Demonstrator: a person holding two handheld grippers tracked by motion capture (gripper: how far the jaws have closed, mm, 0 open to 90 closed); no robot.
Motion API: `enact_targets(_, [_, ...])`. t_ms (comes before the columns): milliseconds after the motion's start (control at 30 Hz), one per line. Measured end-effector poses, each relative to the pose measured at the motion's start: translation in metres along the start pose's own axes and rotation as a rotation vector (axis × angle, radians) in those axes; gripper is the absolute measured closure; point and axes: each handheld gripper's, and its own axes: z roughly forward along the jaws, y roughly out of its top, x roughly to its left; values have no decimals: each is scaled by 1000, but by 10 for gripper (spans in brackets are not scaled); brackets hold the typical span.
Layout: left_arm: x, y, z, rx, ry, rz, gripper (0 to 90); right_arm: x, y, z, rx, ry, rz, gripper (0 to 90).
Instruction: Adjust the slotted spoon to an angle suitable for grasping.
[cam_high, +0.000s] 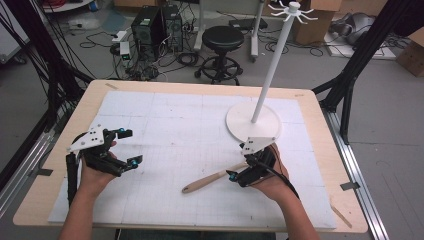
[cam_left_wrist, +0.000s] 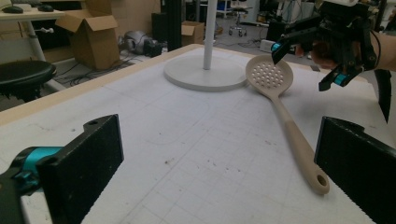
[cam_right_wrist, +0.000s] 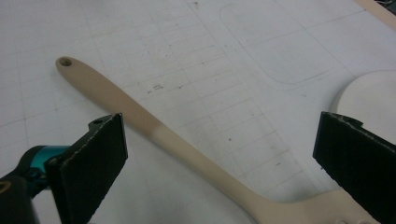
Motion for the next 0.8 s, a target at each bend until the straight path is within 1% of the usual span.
enact_targets(33, [0,0,0,-1,0,1,18,1,1,2,13,6,-11,39])
enact_targets(67, [0,0,0,1,-1,3,18,2,1,4,24,11,-13,43])
enact_targets(133, [0,0,0,0,0,1,18,3,1,5,31,15,-17,50])
enact_targets(167, [0,0,0,0,0,1,18,3,2,7,35,17,-33,62])
enact_targets(200, [0,0,0,0,0,1,18,4,2,9,52,25,-35,89])
enact_targets(233, [0,0,0,1,-1,2,18,5,2,11,67,35,-41,141])
enact_targets(267, [0,0,0,1,-2,1,18,6,2,14,83,39,-47,149])
enact_targets(300, [0,0,0,1,-2,1,18,8,3,19,113,42,-65,154])
enact_targets(333, [0,0,0,0,0,1,18,8,3,19,113,42,-65,154])
enact_targets(400, [0,0,0,1,-1,3,18,10,3,24,141,51,-75,171])
enact_targets(433, [0,0,0,1,-1,3,18,11,3,27,151,51,-85,187])
enact_targets(500, [1,0,0,1,-1,3,18,12,3,31,179,67,-86,245])
enact_targets(567, [0,0,0,-1,-1,1,18,13,3,37,210,80,-101,294])
enact_targets(600, [0,0,0,-1,-1,1,18,13,3,37,210,80,-101,294])
enact_targets(667, [0,0,0,0,-1,2,18,13,2,41,237,95,-100,328])
enact_targets(700, [0,0,0,1,-4,5,18,12,1,46,269,118,-103,359])
enact_targets(733, [0,0,0,1,-4,5,18,12,1,46,269,118,-103,359])
enact_targets(767, [-1,1,1,3,-4,8,18,11,0,51,294,135,-101,384])
enact_targets(800, [-1,2,2,4,-7,13,18,9,1,52,288,154,-88,399])
